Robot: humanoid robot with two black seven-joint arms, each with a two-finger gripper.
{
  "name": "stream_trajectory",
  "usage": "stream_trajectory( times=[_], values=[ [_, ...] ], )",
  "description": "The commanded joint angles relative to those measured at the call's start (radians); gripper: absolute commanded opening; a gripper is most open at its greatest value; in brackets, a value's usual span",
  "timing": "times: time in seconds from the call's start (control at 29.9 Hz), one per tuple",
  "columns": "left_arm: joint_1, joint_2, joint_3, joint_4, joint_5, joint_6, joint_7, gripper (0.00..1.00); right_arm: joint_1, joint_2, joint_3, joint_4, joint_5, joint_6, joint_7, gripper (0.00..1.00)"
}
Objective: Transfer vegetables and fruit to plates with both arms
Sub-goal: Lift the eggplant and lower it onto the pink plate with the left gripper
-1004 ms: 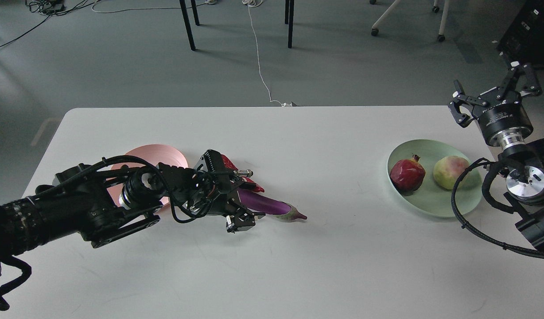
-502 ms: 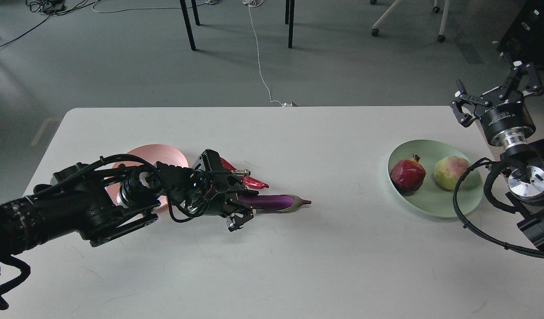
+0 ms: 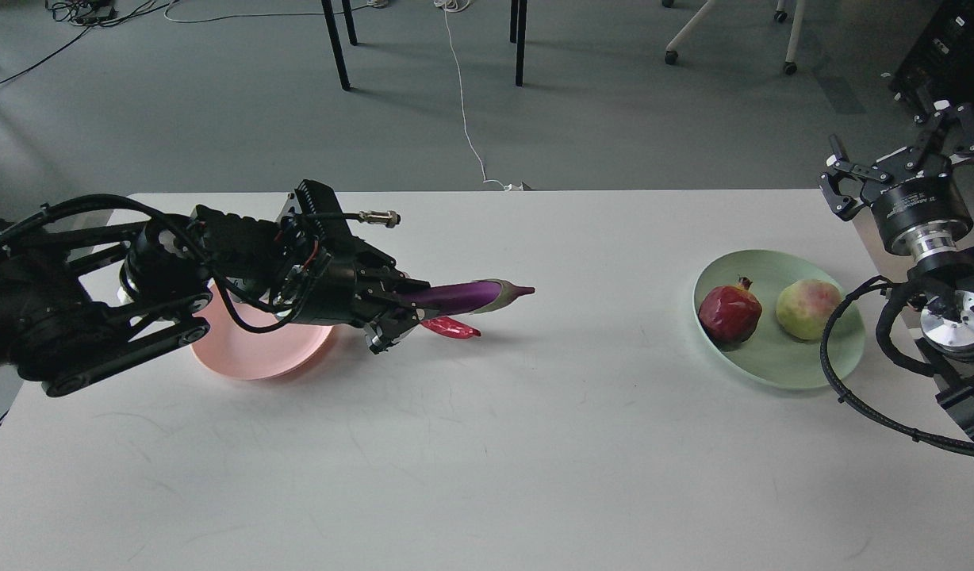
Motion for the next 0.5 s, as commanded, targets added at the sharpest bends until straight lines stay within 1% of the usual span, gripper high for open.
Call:
stream_trajectory(
  times=[0.0,0.07,0.13,0.2,0.33,0.47],
  values=[
    [0.009,0.127,-0.006,-0.008,-0.112,-0.007,0.000,0.31,0.001,-0.005,0.000,0.000,0.000,0.000,0.000,0.98],
    [0.017,0.176,0.005,0.001,-0.198,-0.007,0.003,0.31,0.003,-0.003,0.000,0.000,0.000,0.000,0.000,0.98],
    [0.038,0.201,0.007,0.025,-0.236,-0.007,0.010,0.32,0.004,0.001,0.000,0.000,0.001,0.000,0.000,0.98],
    [0.069,0.212,0.005,0.055,-0.236,-0.005,0.019,0.33,0.004,0.006,0.000,0.000,0.001,0.000,0.000,0.98],
    [0.090,0.216,0.007,0.090,-0.245,-0.005,0.019,0.33,0.006,0.007,0.000,0.005,0.000,0.001,0.000,0.98],
    [0.129,0.197,0.002,0.223,-0.250,-0.005,0.014,0.34,0.006,0.003,0.000,0.004,0.000,0.003,0.000,0.98]
  ],
)
